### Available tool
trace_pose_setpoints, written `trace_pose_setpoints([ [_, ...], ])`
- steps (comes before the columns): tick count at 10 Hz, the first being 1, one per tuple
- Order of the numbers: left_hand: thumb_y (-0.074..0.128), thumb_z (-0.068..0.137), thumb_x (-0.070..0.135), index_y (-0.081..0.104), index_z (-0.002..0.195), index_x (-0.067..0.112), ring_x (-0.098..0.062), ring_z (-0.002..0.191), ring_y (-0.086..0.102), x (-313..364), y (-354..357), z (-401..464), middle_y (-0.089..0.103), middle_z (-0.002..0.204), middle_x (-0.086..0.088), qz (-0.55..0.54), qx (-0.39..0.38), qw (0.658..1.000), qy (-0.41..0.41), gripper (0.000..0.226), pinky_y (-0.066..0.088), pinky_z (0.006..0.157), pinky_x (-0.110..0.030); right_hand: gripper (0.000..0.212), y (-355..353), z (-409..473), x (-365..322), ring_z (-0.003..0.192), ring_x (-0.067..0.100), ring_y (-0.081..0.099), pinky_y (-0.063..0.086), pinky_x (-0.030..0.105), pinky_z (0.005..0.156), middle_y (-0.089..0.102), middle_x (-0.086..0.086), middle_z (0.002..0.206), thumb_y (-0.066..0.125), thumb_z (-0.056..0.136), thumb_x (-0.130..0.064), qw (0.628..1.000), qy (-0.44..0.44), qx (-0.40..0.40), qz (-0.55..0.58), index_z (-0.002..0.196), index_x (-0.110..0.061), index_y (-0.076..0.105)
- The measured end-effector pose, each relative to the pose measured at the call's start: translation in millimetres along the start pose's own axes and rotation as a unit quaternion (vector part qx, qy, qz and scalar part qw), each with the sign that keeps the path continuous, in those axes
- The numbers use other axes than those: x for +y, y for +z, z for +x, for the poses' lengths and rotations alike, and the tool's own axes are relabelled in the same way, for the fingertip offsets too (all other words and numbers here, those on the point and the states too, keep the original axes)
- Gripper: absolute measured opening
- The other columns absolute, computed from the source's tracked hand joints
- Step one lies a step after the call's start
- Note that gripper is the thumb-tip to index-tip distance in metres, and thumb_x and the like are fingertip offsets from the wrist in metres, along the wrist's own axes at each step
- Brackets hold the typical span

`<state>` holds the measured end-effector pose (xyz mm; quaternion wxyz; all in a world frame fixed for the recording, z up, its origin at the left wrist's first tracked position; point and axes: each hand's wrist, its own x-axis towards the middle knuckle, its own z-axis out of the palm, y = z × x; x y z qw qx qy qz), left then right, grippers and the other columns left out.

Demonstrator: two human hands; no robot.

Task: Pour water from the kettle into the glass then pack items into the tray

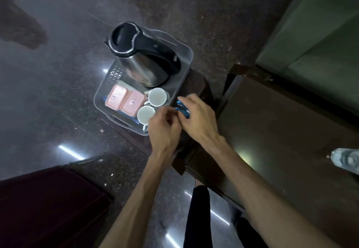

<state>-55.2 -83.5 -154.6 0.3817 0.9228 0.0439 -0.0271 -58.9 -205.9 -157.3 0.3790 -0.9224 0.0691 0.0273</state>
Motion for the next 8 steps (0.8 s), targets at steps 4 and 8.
trace_pose_setpoints([
  [4, 0.063, 0.087, 0.021, 0.076, 0.104, 0.012, -0.014, 0.079, 0.068, -70.4, -73.8, 80.9, 0.075, 0.088, 0.000, 0.011, 0.063, 0.996, -0.068, 0.023, 0.052, 0.073, -0.028, 0.037, 78.1, 87.6, -98.0, 0.112, 0.033, 0.067, 0.055, 0.044, 0.090, 0.068, 0.010, 0.128, 0.067, 0.090, -0.007, 0.991, -0.107, -0.033, -0.079, 0.126, -0.006, 0.067],
  [8, 0.064, 0.085, 0.019, 0.075, 0.102, 0.012, -0.021, 0.087, 0.066, -41.8, -27.8, 46.1, 0.075, 0.097, -0.005, 0.030, 0.001, 0.998, 0.049, 0.022, 0.048, 0.077, -0.030, 0.029, 53.9, 21.7, -31.4, 0.108, 0.027, 0.068, 0.056, 0.038, 0.093, 0.073, 0.008, 0.120, 0.068, 0.090, -0.010, 0.992, -0.041, 0.115, -0.010, 0.118, -0.005, 0.073],
])
